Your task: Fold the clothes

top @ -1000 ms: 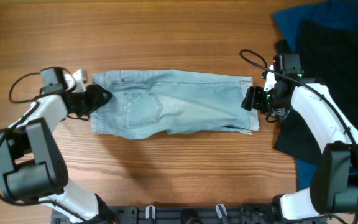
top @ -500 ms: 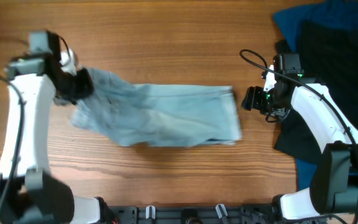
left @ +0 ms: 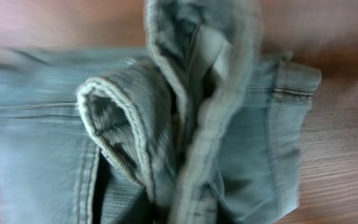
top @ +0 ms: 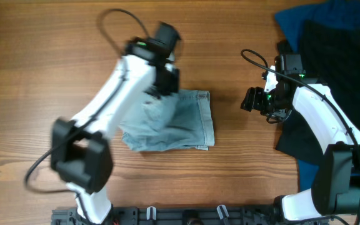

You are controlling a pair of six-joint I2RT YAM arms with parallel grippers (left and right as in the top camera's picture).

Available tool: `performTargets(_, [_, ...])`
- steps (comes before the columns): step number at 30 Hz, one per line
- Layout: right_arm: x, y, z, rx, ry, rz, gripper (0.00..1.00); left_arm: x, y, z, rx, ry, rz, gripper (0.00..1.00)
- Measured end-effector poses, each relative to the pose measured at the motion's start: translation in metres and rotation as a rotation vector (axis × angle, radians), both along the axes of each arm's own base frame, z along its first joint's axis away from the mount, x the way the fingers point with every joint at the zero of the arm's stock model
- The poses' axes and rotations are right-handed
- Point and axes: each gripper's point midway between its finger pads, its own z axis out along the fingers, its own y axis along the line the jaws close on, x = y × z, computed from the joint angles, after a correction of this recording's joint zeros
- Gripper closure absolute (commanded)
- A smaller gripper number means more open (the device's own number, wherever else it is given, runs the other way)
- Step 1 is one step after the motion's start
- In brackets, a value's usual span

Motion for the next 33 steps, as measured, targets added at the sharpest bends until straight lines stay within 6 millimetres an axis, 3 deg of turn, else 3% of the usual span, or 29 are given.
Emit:
performTargets(3, [0.000,0.000,0.000,0.000,0.001,0.000,0.25,-0.022,-0.043,-0.026,-0.007,0.061,-0.043,0.28])
performTargets(5, [-0.002,0.000,0.000,0.000,0.009,0.000,0.25,-0.037,-0.053,-0.027,0.012,0.077,-0.073,0.28])
performTargets(7, [-0.003,0.001,0.000,0.006,0.012,0.002,0.27,-0.045,-0.031,-0.019,0.095,0.099,-0.051,0.28])
performTargets(8, [-0.003,0.003,0.000,0.018,0.009,0.008,0.30,-0.046,-0.020,-0.014,0.125,0.103,-0.036,0.18])
performTargets(10, [0.000,0.013,0.004,0.071,-0.012,0.046,0.34,-0.045,0.010,0.006,0.175,0.095,0.012,0.15])
performTargets(13, [0.008,0.050,0.023,0.291,-0.102,0.176,0.37,-0.030,0.061,0.049,0.182,0.010,0.144,0.12])
performTargets(14, [0.011,0.065,0.035,0.391,-0.148,0.227,0.37,-0.027,0.073,0.059,0.171,-0.009,0.184,0.20])
performTargets(15, [0.016,0.079,0.049,0.481,-0.207,0.275,0.40,-0.023,0.081,0.065,0.152,-0.021,0.215,0.48])
performTargets(16, [0.017,0.085,0.056,0.520,-0.231,0.298,0.41,-0.018,0.084,0.066,0.108,-0.021,0.238,0.59])
performTargets(19, [0.022,0.099,0.075,0.587,-0.314,0.361,0.52,-0.010,0.073,0.065,0.019,-0.016,0.233,0.77])
performTargets(21, [0.017,0.117,0.096,0.637,-0.370,0.430,0.62,-0.010,0.071,0.064,0.008,-0.011,0.226,0.77])
performTargets(23, [0.006,0.143,0.101,0.656,-0.378,0.514,0.62,-0.007,0.069,0.060,0.004,-0.012,0.222,0.78])
performTargets(26, [-0.020,0.186,0.087,0.566,-0.334,0.647,0.62,-0.011,0.069,0.042,0.015,0.022,0.223,0.74])
performTargets(28, [-0.041,0.196,0.062,0.403,-0.258,0.696,0.63,-0.019,0.071,0.025,0.025,0.066,0.226,0.72])
performTargets(30, [-0.053,0.183,0.031,0.245,-0.148,0.676,0.68,-0.035,0.070,0.001,0.022,0.133,0.229,0.72])
performTargets(33, [-0.055,0.153,-0.023,0.090,0.031,0.591,0.74,-0.059,0.070,-0.033,0.008,0.228,0.230,0.72])
